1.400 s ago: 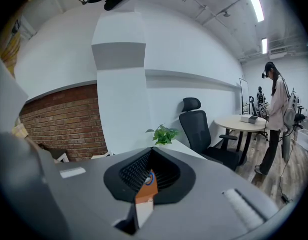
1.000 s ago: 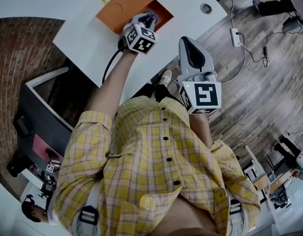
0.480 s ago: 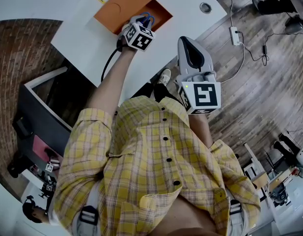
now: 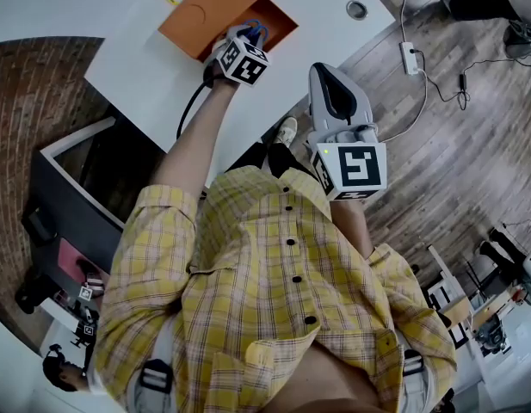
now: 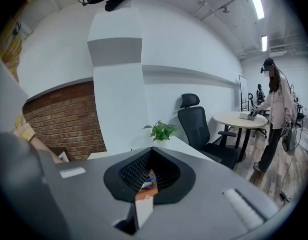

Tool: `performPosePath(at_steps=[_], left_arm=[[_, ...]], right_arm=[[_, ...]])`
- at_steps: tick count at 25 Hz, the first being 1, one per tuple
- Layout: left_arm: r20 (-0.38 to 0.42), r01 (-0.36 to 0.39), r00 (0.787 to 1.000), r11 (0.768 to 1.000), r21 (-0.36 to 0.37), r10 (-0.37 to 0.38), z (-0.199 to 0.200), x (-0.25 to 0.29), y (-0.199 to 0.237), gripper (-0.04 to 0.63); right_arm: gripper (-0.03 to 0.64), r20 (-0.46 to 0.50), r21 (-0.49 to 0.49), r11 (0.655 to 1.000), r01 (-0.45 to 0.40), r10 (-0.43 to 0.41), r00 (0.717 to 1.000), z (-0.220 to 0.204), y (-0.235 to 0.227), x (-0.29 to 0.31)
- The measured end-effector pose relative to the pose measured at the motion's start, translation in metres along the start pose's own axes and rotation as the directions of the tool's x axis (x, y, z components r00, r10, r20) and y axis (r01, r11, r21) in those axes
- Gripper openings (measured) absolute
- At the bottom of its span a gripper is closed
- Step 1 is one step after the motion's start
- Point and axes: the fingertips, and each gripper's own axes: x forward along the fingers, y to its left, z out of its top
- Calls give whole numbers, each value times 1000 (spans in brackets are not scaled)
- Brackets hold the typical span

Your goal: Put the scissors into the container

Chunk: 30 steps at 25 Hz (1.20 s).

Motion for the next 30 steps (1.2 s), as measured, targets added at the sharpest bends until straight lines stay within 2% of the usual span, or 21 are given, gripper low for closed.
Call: performPosePath(at_steps=[16,30], left_arm=[[-24,-4,1000,999,-36,3,-4,8,3,95],[32,-26,999,999,-37,27,9,-15,-1,94]], right_arm=[[5,-5,1,1000,-3,3,1000,1,-4,-3],[5,11,-4,1000,-7,7,1000,6,3,-16]])
